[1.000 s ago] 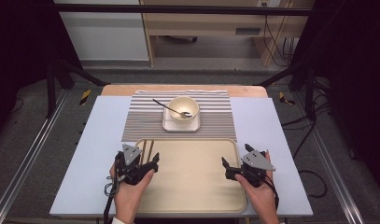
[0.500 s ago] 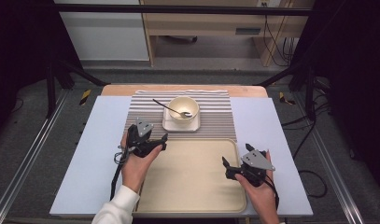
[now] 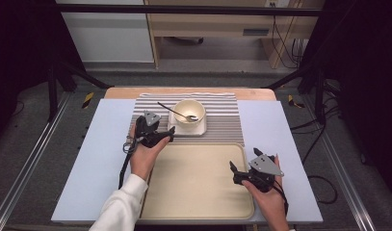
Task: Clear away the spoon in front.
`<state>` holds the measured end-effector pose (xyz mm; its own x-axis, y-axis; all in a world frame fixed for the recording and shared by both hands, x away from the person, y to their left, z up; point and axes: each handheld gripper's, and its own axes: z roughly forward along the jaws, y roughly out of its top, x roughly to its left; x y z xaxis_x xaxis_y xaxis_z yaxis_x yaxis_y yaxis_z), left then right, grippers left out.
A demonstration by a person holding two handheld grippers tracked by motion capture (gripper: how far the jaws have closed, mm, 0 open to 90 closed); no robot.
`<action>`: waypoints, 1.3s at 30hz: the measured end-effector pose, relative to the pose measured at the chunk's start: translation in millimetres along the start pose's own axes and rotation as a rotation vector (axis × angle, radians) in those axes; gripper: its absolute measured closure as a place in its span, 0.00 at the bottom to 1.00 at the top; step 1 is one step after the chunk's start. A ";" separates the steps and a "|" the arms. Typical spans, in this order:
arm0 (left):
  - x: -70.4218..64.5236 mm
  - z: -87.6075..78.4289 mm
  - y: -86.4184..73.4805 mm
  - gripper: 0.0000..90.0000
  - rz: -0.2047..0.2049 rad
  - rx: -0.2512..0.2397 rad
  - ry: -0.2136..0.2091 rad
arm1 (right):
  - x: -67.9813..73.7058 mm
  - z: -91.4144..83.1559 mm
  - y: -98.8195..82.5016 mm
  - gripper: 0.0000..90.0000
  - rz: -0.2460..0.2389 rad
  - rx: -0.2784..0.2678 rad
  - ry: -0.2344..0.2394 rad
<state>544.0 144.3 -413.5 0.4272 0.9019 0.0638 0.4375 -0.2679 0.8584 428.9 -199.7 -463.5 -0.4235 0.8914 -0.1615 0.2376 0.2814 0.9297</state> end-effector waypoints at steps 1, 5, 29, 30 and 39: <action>-0.4 2.0 1.0 0.18 0.013 0.005 0.000 | 0.5 0.3 0.1 0.07 -0.001 0.001 0.000; 4.2 13.2 7.4 0.19 0.031 0.031 0.008 | 2.1 0.4 0.3 0.07 -0.009 0.004 0.003; 31.5 68.2 23.3 0.51 -0.150 -0.050 0.000 | 2.1 0.9 -0.5 0.07 -0.013 0.014 -0.003; 31.9 69.0 23.5 0.51 -0.148 -0.045 0.003 | 2.1 0.9 -0.5 0.07 -0.013 0.014 -0.003; 31.9 75.8 22.2 0.60 -0.163 -0.050 0.010 | 4.1 -0.1 -0.1 0.07 -0.021 0.019 0.001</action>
<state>627.3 141.4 -430.9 0.3454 0.9356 -0.0736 0.4604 -0.1006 0.8820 427.0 -196.1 -464.2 -0.4290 0.8851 -0.1803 0.2451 0.3062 0.9199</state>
